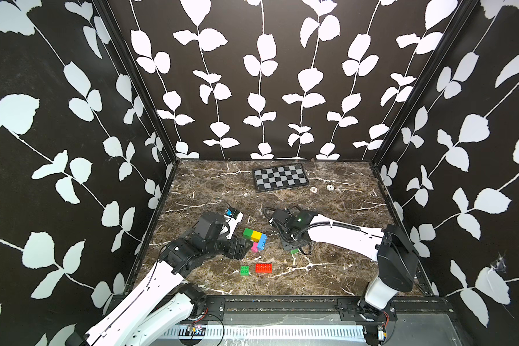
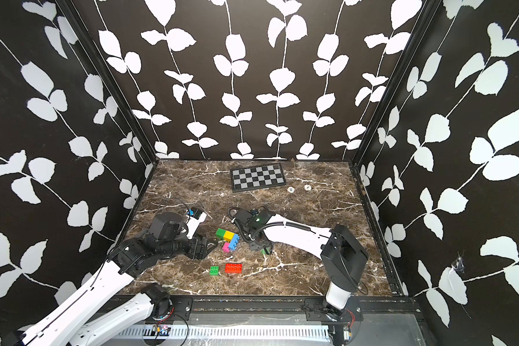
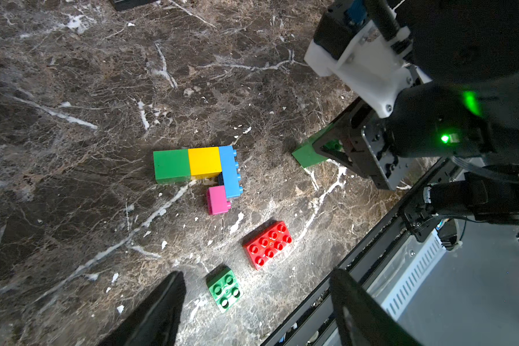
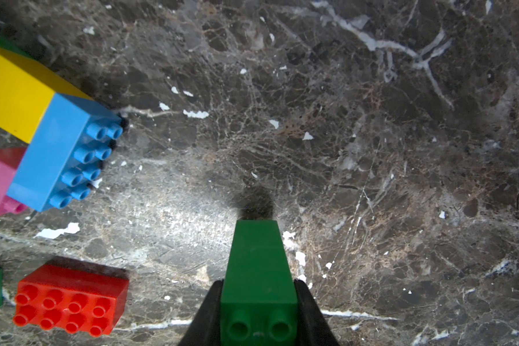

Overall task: Assemble the letter r with lego
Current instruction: Place the lego brick at the center of the board.

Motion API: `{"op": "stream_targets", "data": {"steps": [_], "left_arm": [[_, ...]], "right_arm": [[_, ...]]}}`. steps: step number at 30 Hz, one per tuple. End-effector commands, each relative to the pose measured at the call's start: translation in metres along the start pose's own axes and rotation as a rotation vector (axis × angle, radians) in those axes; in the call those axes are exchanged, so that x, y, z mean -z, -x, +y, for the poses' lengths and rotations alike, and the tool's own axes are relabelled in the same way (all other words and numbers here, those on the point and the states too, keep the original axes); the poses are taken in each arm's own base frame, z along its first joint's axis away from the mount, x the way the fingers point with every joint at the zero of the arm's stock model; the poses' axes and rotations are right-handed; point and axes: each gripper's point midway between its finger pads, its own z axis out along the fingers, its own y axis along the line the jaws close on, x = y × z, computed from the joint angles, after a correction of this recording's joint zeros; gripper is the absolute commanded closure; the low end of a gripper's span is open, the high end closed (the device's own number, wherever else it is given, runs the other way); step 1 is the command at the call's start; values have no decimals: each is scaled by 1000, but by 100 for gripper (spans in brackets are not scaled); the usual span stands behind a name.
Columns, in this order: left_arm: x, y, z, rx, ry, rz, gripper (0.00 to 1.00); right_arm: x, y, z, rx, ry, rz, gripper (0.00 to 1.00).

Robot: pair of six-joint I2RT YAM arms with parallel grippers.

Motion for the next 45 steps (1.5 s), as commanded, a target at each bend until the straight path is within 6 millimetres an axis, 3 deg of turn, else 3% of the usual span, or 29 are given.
{"op": "stream_targets", "data": {"steps": [1,14,32,36,40,43,45], "left_arm": [[-1,0,0,-11,1,-3,22],[-2,-1,0,-10,0,1,21],[-3,-2,-1,-8,-5,13,22],[-3,-2,0,-7,-4,10,22],[-2,-1,-1,-9,-5,3,21],[2,0,0,-7,3,-12,21],[5,-1,3,5,21,-15,22]], "right_arm": [[-3,-6,-7,-13,-40,3,83],[-4,-10,-10,-33,-32,-10,75],[4,-10,-20,-22,-52,-37,45],[16,-4,-27,-7,-75,-72,36],[53,18,-39,76,-122,-186,31],[73,34,-29,196,-97,-264,33],[78,40,-9,300,-15,-301,34]]}}
